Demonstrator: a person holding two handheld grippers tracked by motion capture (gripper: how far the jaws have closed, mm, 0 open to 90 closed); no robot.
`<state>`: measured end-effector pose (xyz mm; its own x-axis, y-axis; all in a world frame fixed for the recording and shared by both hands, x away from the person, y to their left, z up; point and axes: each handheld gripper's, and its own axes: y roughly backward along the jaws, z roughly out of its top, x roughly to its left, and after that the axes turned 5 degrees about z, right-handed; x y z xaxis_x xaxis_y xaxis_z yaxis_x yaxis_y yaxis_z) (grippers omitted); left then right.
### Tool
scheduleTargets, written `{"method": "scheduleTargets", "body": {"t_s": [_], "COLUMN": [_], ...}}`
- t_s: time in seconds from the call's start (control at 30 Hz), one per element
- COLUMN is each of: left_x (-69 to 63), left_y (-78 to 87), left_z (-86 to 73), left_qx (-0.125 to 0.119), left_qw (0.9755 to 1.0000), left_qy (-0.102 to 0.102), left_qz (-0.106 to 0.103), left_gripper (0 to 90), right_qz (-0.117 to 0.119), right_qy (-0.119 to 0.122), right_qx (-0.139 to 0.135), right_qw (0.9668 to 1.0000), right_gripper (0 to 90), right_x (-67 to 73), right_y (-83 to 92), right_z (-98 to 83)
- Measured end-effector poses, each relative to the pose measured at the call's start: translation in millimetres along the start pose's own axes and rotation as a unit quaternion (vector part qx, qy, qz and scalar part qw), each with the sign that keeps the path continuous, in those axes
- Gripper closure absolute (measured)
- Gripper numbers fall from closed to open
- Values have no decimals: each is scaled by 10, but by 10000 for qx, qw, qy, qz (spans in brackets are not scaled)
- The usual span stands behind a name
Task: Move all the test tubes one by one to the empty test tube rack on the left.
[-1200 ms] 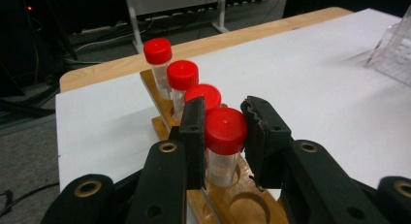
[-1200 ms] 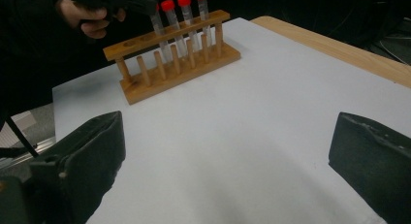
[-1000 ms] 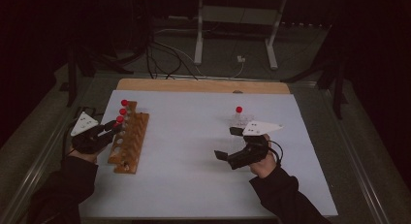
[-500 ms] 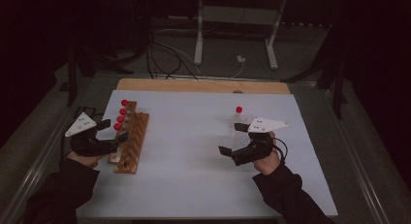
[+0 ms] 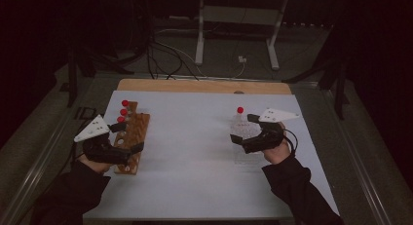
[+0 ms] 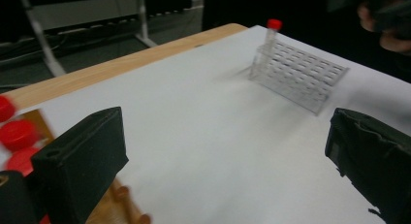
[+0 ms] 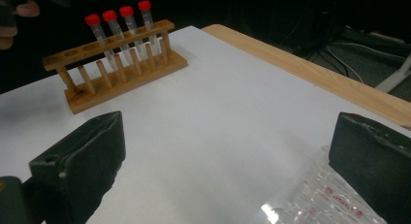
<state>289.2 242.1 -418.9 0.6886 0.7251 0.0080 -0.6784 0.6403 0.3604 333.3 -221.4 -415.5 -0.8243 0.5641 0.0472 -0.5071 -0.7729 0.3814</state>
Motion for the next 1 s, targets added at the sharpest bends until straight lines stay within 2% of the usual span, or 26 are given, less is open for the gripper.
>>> {"method": "scheduleTargets", "body": {"t_s": [0.13, 0.4, 0.7, 1.0], "left_x": [-94, -219, -322, -373], "left_y": [-50, -164, -258, -263], "left_z": [17, 5, -47, -53], "left_qx": [-29, -18, 47, 37], "left_qw": [9998, 9987, 9977, 9971], "left_qy": [-43, -74, -121, -160], "left_qz": [-213, -512, -664, -745], "left_gripper": [19, 19, 19, 19], "right_qz": [-84, -111, -167, -239], "right_qy": [19, -149, -218, -343], "right_qx": [3, 21, 169, 394], "right_qw": [10000, 9998, 9995, 9983], "right_gripper": [0, 0, 0, 0], "right_x": [-87, -328, -539, -705], "right_y": [9, -33, -128, -264], "right_z": [-5, -50, -133, -234]}}
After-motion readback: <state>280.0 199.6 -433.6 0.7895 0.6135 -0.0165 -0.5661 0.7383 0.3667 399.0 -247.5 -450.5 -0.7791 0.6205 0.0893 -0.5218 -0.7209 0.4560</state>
